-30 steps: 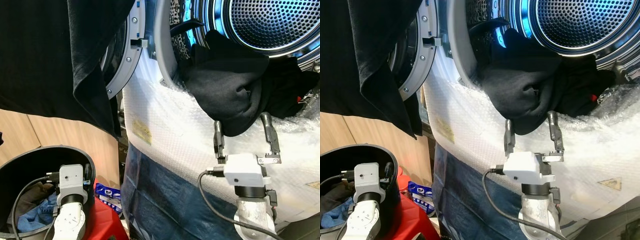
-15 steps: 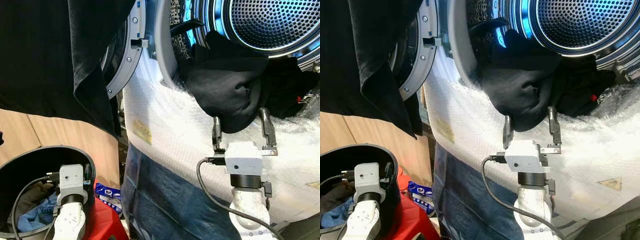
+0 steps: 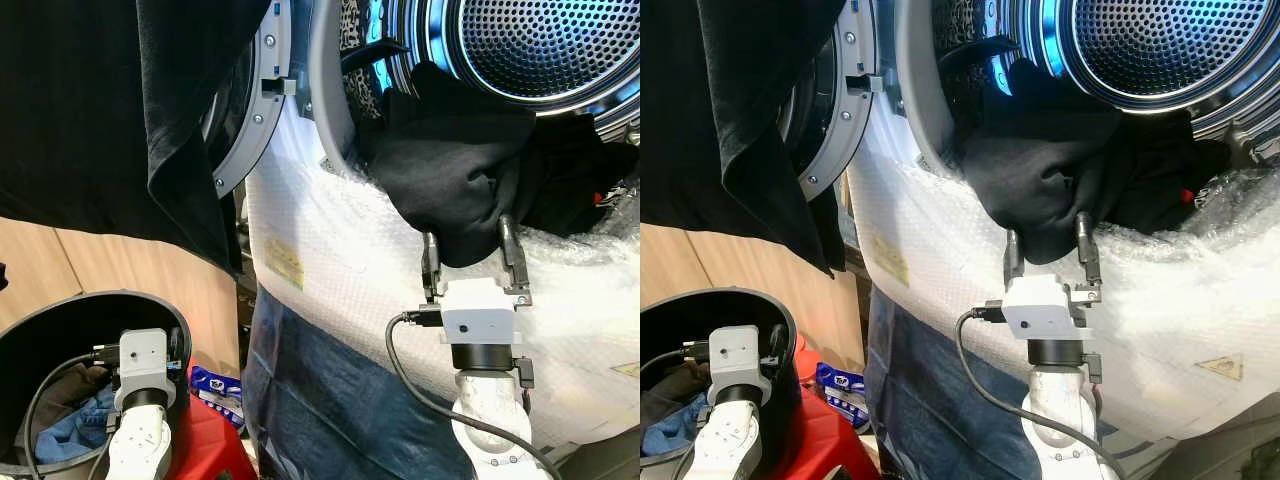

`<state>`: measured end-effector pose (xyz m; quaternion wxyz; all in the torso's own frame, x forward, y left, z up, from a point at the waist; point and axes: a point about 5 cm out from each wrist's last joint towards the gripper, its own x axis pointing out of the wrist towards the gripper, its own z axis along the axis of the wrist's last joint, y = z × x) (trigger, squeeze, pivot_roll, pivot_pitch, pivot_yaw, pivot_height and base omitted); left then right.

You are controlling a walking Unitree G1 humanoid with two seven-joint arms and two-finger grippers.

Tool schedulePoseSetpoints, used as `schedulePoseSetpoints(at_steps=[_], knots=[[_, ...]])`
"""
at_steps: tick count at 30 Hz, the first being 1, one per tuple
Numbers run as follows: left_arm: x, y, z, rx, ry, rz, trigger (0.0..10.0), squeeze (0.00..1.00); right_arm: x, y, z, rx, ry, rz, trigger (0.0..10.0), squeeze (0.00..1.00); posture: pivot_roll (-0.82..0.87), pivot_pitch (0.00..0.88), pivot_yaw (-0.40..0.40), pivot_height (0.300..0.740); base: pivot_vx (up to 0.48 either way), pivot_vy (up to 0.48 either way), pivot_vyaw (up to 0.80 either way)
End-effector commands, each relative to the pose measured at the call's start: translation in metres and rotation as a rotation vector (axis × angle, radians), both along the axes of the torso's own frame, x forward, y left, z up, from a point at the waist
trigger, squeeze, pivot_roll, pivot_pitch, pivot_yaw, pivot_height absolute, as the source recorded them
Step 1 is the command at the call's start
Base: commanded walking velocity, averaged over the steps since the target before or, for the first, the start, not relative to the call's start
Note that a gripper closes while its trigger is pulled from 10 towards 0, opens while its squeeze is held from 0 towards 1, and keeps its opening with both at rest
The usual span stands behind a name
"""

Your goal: Clothes washing

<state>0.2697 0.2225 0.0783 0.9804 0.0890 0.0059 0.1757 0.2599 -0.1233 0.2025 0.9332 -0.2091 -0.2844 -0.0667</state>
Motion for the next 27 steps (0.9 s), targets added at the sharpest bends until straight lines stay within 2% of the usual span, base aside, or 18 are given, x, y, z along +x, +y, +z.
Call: schedulePoseSetpoints(at_steps=[1,11,22,26,27], knots=[[0.001,-0.002,0.001,0.01,-0.001,-0.003,10.0,0.0,0.003,0.001,-0.001,-0.005,0.013,0.004,0.0,0.0,-0.02,0.0,-0.092,0.74,0.0,0.0,0.0],[0.001,-0.001,0.001,0.011,-0.001,-0.002,10.0,0.0,0.006,0.003,0.0,0.009,0.021,0.007,0.0,0.0,-0.02,0.0,-0.09,0.74,0.0,0.0,0.0],[0.001,-0.001,0.001,0.011,-0.003,0.001,10.0,0.0,0.01,0.006,0.011,0.069,0.006,0.042,0.0,0.0,-0.02,0.0,-0.091,0.74,0.0,0.0,0.0],[0.001,-0.001,0.001,0.009,-0.005,0.002,10.0,0.0,0.015,0.006,0.016,0.124,0.016,0.054,0.0,0.0,-0.02,0.0,-0.094,0.74,0.0,0.0,0.0],[0.001,-0.001,0.001,0.008,-0.005,0.004,10.0,0.0,0.026,0.004,0.029,0.206,0.029,0.051,0.0,0.0,-0.02,0.0,-0.094,0.74,0.0,0.0,0.0]])
